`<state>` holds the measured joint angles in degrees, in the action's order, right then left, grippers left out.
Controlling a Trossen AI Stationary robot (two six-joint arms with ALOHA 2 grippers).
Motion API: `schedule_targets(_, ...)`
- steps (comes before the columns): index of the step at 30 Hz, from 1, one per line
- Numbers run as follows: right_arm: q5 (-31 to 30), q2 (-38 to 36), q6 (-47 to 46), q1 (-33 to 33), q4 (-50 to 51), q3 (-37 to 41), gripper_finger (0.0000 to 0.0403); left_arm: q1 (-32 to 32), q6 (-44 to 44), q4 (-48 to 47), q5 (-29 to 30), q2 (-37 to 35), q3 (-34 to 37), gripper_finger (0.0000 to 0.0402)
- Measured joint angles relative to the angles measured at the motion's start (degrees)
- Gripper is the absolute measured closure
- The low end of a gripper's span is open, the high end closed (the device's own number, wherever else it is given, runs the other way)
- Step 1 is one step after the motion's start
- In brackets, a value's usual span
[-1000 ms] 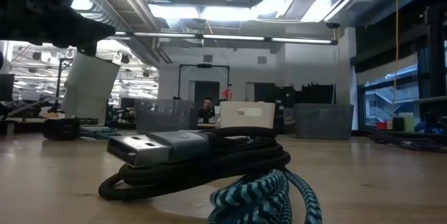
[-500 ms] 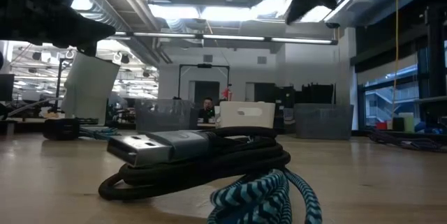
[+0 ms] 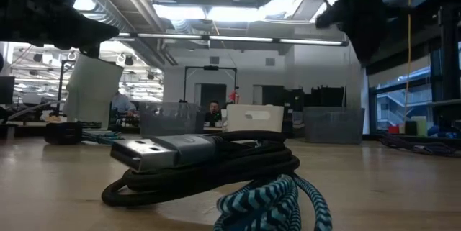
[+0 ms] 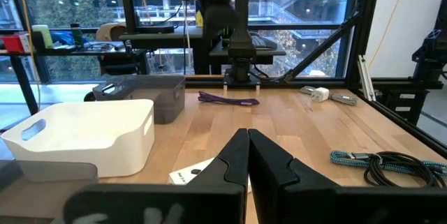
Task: Pick and place items into bin
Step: Put the violet charger cable into the right black bin
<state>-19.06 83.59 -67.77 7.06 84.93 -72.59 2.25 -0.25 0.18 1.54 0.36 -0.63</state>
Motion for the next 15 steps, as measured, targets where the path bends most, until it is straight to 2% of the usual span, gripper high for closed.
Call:
schedule_targets(4, 5.21, -0.77, -1.01, 1.21, -4.41, 9.17, 0.0271, 0.00, 0.00, -0.02, -0.02, 0.00, 0.00, 0.0400)
schedule_targets(10, 12.94, -1.64, -0.94, 3.12, -18.36, 20.58, 0.0221, -0.01, 0.00, 0.00, -0.01, 0.01, 0.00, 0.0400)
schedule_targets(15, 14.97, -1.60, -2.15, 4.45, -26.74, 27.44, 0.0197, 0.00, 0.00, 0.00, 0.00, 0.01, 0.00, 0.0400)
